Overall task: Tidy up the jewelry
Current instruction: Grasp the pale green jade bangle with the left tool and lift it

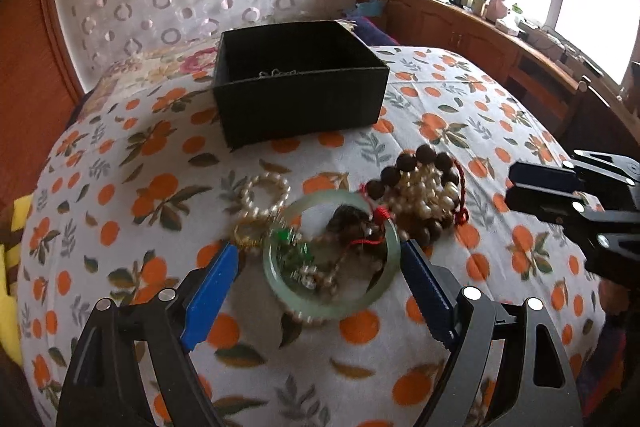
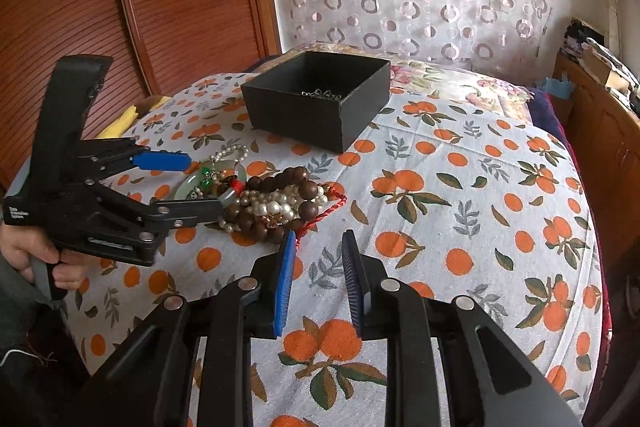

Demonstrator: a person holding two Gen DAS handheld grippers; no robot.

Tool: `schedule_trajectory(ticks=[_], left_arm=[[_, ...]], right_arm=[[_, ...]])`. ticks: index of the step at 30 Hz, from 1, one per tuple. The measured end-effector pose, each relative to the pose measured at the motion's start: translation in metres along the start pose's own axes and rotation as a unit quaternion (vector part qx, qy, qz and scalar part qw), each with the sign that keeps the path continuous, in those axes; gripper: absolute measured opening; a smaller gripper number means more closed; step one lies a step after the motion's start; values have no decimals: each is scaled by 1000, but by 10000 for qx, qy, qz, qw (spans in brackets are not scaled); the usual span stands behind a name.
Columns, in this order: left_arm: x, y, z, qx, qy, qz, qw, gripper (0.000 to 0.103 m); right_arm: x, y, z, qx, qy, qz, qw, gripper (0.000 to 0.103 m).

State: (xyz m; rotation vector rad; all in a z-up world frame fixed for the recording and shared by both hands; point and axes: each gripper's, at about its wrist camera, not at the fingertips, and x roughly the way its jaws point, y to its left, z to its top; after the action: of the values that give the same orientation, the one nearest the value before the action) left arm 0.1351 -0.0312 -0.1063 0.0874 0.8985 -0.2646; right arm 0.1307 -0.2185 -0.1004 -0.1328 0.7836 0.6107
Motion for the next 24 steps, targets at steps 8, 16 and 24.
schedule_trajectory(ticks=[8, 16, 24], left_arm=[[-11, 12, -8, -68, 3, 50, 10000, 80], [-12, 26, -3, -598, -41, -465, 9971, 29], [7, 35, -2, -855, 139, -271, 9959, 17]], right_arm=[[0, 11, 1, -77, -35, 42, 10000, 26], [-1, 13, 3, -90, -43, 28, 9999, 26], [-2, 14, 3, -103, -49, 43, 9999, 26]])
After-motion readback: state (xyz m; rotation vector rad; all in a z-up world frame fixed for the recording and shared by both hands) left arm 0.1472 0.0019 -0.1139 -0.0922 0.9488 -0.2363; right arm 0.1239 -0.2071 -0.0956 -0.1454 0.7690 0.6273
